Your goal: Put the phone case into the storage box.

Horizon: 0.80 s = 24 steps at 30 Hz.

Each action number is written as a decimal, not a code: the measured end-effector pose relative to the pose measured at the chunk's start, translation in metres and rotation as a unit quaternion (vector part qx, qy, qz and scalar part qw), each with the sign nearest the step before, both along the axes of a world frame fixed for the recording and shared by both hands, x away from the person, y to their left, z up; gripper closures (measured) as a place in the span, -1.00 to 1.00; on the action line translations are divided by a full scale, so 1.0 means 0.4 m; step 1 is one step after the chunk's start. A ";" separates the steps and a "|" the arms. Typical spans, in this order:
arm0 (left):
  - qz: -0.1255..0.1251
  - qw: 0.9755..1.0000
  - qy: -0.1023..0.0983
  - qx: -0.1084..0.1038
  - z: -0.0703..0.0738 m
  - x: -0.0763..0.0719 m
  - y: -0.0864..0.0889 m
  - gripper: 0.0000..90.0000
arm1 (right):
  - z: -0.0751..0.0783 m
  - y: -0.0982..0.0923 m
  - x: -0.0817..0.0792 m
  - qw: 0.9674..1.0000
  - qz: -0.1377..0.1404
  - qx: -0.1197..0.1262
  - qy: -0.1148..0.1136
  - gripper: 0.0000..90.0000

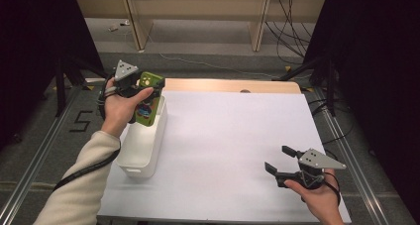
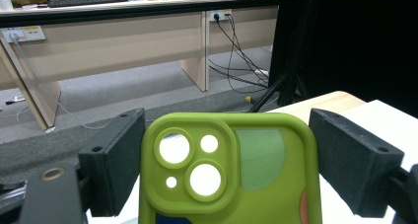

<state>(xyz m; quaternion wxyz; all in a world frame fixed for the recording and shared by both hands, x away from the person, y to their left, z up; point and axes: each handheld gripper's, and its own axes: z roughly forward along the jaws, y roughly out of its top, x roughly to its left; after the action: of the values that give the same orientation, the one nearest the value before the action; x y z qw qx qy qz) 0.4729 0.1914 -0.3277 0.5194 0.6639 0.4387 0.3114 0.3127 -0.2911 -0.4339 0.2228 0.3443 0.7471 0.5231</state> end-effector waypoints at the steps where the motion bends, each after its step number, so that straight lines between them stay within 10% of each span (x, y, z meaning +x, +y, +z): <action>1: 0.001 1.000 0.000 0.000 0.000 0.001 0.000 -0.63 | 0.000 0.000 0.000 1.000 0.000 0.000 0.000 -0.64; 24: 0.010 1.000 0.005 0.003 -0.012 0.028 0.003 -0.63 | 0.000 0.000 0.000 1.000 0.000 0.000 0.000 -0.64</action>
<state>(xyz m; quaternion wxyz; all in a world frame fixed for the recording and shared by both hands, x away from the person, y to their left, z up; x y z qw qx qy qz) 0.4842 0.1927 -0.3324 0.5125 0.6623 0.4469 0.3147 0.3127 -0.2912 -0.4339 0.2226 0.3440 0.7471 0.5234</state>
